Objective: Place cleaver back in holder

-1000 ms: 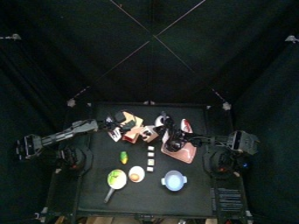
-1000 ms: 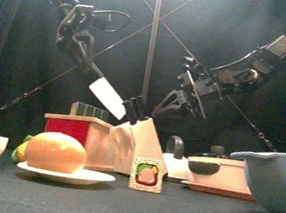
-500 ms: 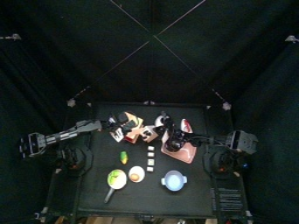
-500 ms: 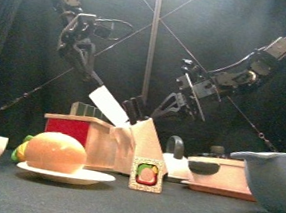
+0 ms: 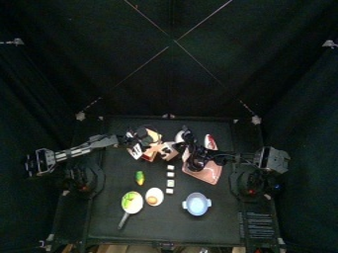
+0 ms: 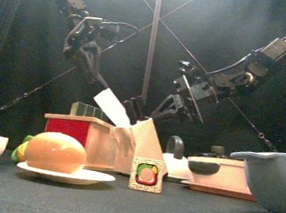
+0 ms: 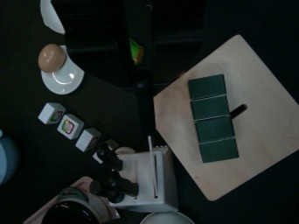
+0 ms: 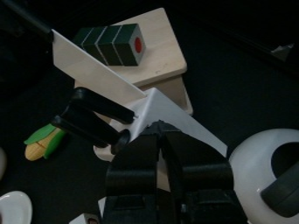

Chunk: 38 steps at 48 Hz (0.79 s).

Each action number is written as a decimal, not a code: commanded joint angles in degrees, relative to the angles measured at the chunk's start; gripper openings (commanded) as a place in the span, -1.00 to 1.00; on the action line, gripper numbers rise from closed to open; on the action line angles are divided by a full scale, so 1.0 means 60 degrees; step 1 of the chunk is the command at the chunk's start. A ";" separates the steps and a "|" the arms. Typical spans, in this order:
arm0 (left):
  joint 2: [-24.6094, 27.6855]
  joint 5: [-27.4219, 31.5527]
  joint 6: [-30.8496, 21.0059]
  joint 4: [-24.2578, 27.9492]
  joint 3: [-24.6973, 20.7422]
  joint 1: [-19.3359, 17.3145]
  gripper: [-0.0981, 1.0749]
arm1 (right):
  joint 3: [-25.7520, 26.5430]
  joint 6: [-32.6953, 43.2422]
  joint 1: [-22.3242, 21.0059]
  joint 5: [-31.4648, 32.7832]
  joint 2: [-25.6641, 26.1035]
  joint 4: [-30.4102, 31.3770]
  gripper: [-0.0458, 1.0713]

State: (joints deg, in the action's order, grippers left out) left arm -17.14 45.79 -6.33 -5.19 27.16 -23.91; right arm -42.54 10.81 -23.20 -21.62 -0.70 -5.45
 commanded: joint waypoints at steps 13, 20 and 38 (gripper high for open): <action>0.0308 -0.0015 0.0059 0.0029 -0.0601 0.0015 -0.12 | 0.0586 0.0000 0.0015 0.0396 -0.0190 0.0029 -0.37; 0.0557 -0.0088 0.0073 0.0029 -0.0732 -0.0044 -0.11 | 0.0615 0.0000 0.0015 0.0483 -0.0220 0.0015 -0.37; 0.1230 -0.0352 0.0161 0.0146 -0.1157 -0.0059 0.10 | 0.0586 0.0000 0.0015 0.0498 -0.0205 0.0015 -0.37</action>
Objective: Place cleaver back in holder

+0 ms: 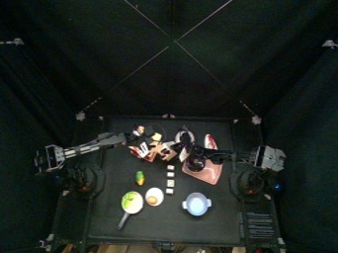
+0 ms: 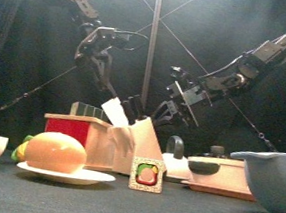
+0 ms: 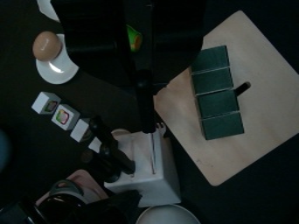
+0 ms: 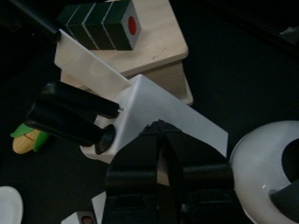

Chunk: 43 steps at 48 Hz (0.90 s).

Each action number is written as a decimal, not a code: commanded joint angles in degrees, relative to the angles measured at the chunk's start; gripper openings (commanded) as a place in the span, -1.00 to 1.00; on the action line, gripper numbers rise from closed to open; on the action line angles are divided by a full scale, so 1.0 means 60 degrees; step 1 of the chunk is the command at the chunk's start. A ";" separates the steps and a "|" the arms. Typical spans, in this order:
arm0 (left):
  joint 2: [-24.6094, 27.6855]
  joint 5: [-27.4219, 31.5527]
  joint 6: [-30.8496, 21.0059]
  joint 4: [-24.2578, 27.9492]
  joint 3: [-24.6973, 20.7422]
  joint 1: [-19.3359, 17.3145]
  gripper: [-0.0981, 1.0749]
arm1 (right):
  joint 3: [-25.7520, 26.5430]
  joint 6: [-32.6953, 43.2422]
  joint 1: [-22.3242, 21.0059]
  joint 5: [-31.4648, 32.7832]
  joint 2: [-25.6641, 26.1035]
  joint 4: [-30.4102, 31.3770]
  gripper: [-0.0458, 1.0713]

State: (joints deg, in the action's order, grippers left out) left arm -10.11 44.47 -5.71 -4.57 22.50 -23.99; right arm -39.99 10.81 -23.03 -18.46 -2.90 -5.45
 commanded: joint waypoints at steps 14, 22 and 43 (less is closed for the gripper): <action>0.0483 -0.0425 0.0264 0.0044 -0.0703 -0.0044 0.43 | 0.0117 0.0000 0.0000 0.0073 0.0205 0.0015 -0.37; 0.0483 -0.0615 0.0264 0.0044 -0.0718 -0.0044 0.51 | 0.0103 0.0000 -0.0015 0.0103 0.0249 0.0015 -0.37; -0.0176 -0.1172 0.0264 0.0044 -0.0381 -0.0044 0.51 | -0.0381 -0.0015 -0.0073 0.0103 0.0981 0.0015 -0.37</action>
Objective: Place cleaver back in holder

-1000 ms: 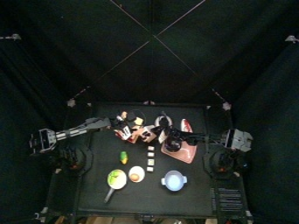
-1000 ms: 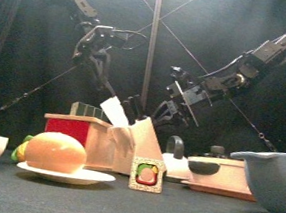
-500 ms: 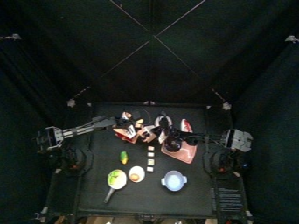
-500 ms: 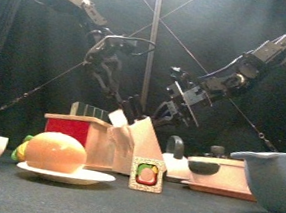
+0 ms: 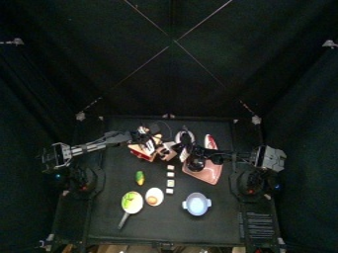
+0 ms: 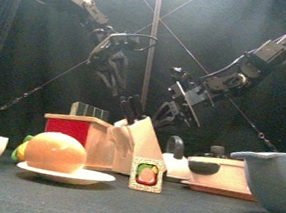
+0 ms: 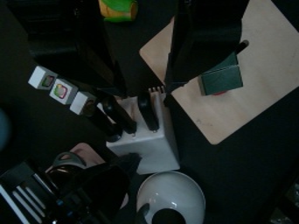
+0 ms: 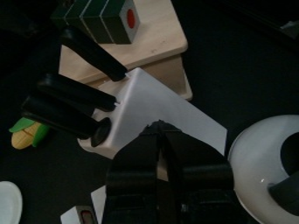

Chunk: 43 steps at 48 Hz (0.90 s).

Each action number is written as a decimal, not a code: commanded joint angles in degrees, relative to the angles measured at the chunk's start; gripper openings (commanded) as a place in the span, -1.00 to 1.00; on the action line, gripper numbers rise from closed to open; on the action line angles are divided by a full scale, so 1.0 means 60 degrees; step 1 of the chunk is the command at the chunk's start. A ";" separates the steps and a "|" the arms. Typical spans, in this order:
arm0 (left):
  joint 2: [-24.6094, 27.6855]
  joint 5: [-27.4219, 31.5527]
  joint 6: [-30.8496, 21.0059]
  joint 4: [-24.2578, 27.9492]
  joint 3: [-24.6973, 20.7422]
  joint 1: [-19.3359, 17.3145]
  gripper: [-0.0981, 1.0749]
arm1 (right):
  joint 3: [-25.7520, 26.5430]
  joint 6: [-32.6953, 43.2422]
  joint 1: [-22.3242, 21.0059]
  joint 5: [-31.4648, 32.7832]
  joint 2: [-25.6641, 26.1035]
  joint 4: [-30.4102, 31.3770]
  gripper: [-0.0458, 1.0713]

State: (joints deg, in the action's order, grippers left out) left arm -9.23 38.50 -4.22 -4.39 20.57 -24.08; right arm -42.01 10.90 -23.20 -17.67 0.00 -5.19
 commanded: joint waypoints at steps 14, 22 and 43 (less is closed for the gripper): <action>-0.0938 -0.0718 0.0000 0.0000 0.0630 0.0029 0.51 | -0.0571 -0.0015 -0.0073 -0.0029 0.1172 -0.0044 -0.37; -0.1362 -0.2007 0.0000 -0.0015 0.1436 0.0029 0.51 | -0.0718 -0.0015 0.0000 -0.0029 0.1392 -0.0029 -0.37; -0.2212 -0.4424 0.0000 0.0015 0.3354 0.0586 0.51 | -0.0732 0.0000 0.1260 0.1582 0.2051 -0.0322 -0.37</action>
State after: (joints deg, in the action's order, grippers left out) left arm -20.92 15.64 -4.31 -4.48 39.73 -21.62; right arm -47.90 10.99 -18.54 -11.25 9.67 -7.03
